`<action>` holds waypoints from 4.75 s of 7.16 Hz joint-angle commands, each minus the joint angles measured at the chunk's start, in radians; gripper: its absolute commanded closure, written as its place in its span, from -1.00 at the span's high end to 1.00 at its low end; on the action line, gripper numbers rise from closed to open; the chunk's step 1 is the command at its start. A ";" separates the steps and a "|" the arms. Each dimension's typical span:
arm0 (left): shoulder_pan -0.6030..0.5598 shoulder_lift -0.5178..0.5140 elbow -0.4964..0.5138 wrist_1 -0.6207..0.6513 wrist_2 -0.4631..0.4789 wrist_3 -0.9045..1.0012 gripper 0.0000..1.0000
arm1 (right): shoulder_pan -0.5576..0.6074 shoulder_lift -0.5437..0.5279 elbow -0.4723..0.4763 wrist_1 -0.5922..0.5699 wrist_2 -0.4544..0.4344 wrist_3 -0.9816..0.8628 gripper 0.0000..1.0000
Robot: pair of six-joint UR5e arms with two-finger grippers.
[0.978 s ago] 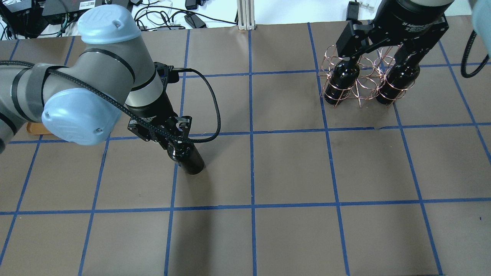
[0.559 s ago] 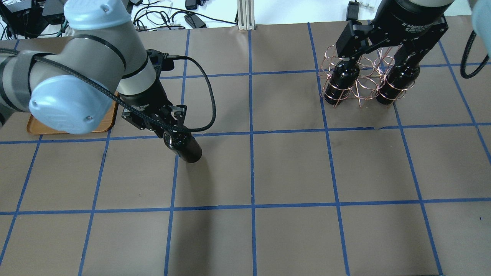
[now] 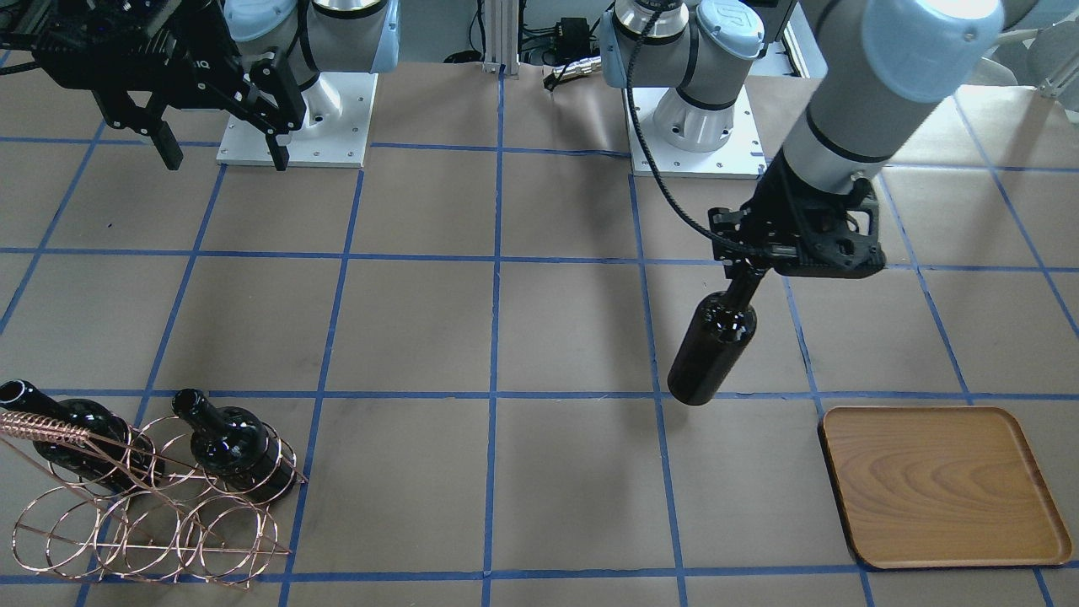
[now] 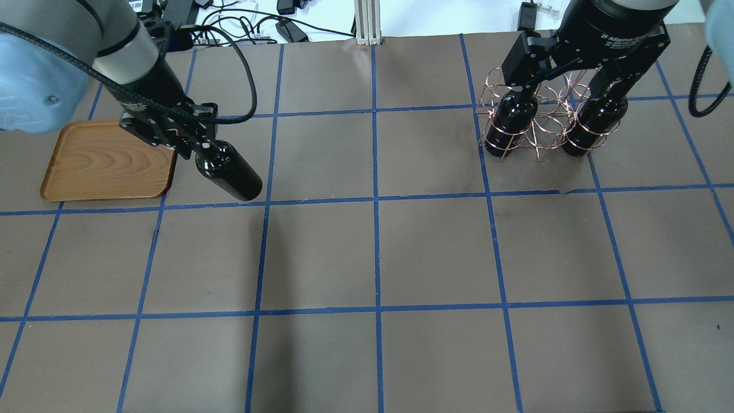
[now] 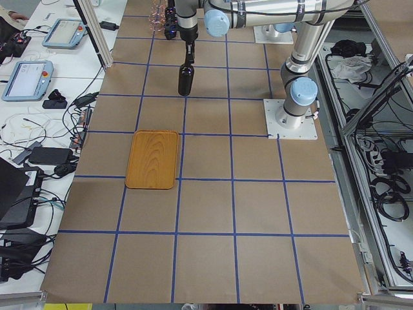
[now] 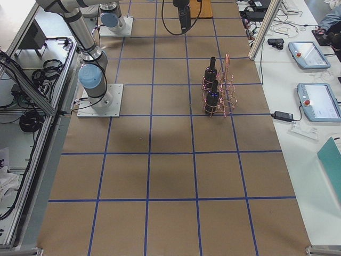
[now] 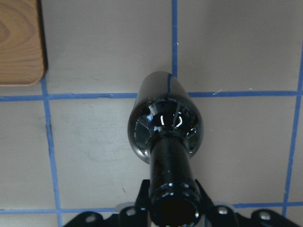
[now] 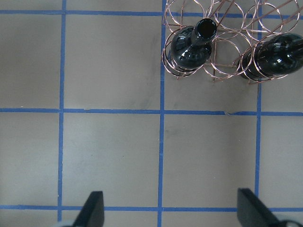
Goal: Take wine from basket and place on tray
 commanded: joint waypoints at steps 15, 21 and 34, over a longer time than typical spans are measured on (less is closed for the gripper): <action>0.426 -0.351 0.340 0.016 0.087 0.610 -1.00 | 0.000 -0.002 0.002 0.003 0.003 0.007 1.00; 0.431 -0.395 0.361 0.031 0.087 0.610 -1.00 | 0.000 -0.002 0.002 0.003 0.000 0.007 1.00; -0.045 0.057 0.156 -0.108 -0.012 -0.064 1.00 | 0.002 -0.003 0.006 0.002 0.000 0.007 1.00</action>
